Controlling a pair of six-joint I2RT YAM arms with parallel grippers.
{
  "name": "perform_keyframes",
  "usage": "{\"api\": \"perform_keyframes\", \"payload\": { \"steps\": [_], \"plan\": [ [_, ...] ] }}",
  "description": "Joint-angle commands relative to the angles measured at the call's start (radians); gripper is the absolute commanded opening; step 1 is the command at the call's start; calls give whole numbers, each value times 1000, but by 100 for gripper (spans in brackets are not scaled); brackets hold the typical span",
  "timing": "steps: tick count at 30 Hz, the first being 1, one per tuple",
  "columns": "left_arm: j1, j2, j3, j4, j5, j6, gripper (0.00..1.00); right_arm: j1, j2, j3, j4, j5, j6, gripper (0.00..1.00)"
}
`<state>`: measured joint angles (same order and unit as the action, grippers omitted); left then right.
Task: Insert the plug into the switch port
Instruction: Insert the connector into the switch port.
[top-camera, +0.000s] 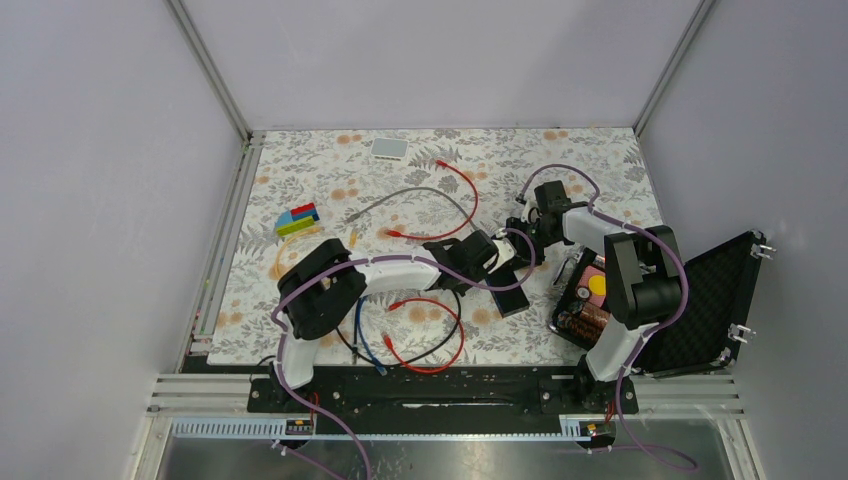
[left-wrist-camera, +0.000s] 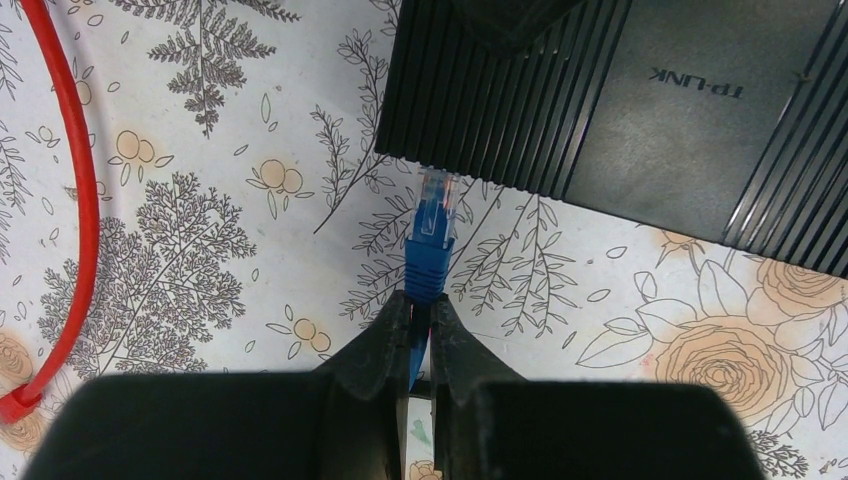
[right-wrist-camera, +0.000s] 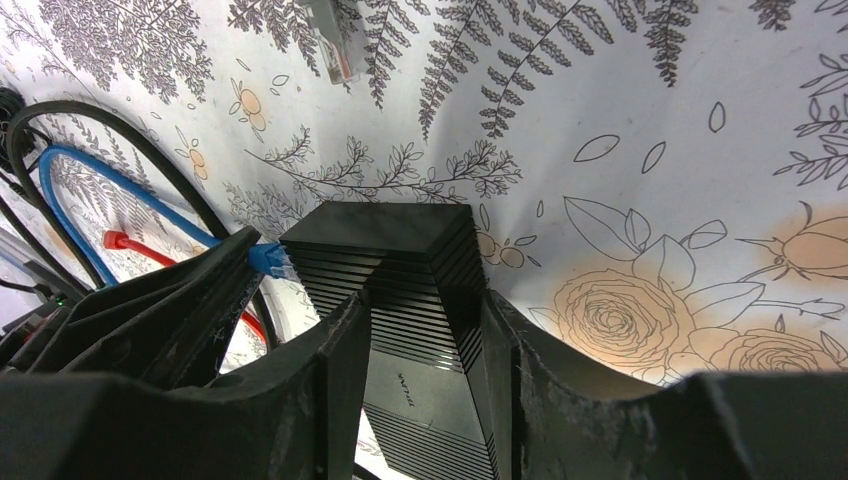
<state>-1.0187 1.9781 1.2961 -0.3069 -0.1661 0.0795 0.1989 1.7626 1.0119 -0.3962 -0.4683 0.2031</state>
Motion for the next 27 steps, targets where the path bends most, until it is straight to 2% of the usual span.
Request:
{"api": "perform_keyframes", "payload": {
  "steps": [1,8,15,21,27],
  "plan": [
    [0,41,-6,-81,-3,-35,0,-1,23,-6,6,-18,2,49],
    [4,-24,-77,9,19,-40,0,-36,-4,-18,30,-47,25,53],
    [12,-3,-45,-49,15,-44,0,-65,-7,-33,61,-106,32,41],
    [17,-7,-41,-118,-20,-50,0,-67,6,-36,66,-106,26,38],
    [17,-24,-58,-84,26,-29,0,-67,10,-33,66,-107,26,37]
  ]
}}
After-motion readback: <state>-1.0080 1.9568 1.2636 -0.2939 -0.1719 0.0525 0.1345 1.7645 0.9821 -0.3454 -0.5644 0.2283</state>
